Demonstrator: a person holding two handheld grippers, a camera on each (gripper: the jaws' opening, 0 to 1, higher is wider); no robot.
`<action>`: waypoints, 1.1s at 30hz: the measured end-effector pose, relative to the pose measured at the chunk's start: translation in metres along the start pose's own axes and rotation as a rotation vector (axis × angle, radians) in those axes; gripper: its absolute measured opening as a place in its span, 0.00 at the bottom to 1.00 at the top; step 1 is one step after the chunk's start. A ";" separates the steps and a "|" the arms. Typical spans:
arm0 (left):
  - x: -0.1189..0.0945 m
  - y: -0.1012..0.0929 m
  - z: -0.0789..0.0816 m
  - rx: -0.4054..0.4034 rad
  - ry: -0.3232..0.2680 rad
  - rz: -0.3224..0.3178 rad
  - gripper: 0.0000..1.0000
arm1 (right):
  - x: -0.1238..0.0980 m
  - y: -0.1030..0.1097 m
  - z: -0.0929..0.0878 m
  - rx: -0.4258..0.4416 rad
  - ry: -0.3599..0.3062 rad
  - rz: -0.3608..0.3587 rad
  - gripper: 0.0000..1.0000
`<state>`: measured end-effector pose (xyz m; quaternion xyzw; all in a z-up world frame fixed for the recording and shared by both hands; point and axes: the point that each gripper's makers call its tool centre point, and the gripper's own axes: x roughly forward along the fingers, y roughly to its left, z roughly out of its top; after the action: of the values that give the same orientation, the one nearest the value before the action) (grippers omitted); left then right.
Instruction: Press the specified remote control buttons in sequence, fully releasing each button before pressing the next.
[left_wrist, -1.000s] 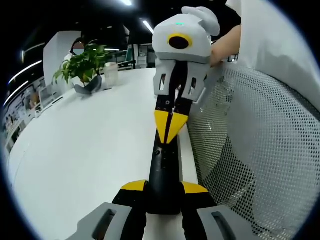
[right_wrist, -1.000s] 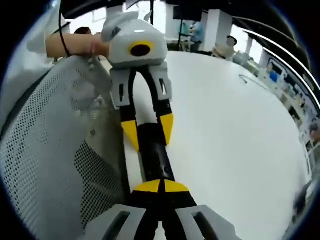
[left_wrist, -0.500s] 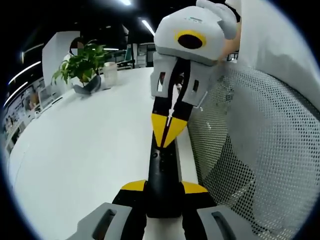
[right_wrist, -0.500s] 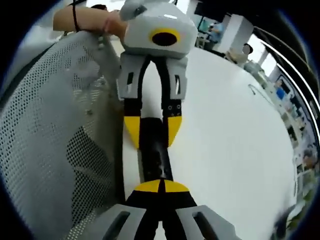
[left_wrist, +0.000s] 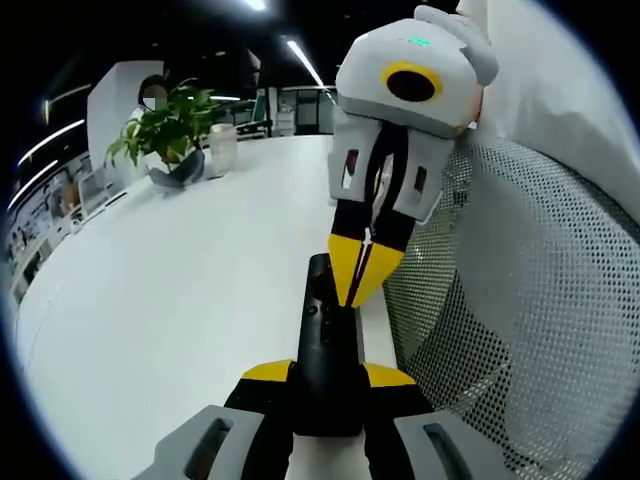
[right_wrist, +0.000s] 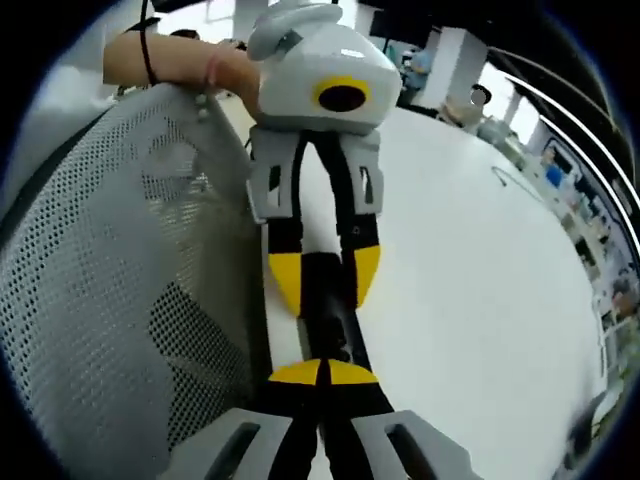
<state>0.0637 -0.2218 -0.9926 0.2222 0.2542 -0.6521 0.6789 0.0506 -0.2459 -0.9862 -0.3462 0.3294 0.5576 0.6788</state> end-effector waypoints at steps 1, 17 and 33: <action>0.000 0.000 0.000 0.000 0.000 -0.001 0.24 | 0.000 0.000 0.000 0.002 -0.002 0.003 0.00; 0.001 -0.001 0.000 0.008 0.000 -0.004 0.24 | 0.003 0.002 0.002 0.018 0.006 0.040 0.00; 0.001 -0.002 0.001 0.009 -0.003 -0.013 0.24 | 0.000 -0.010 0.000 0.061 0.016 0.012 0.00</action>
<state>0.0621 -0.2230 -0.9923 0.2228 0.2517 -0.6578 0.6740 0.0604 -0.2475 -0.9848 -0.3277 0.3538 0.5484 0.6831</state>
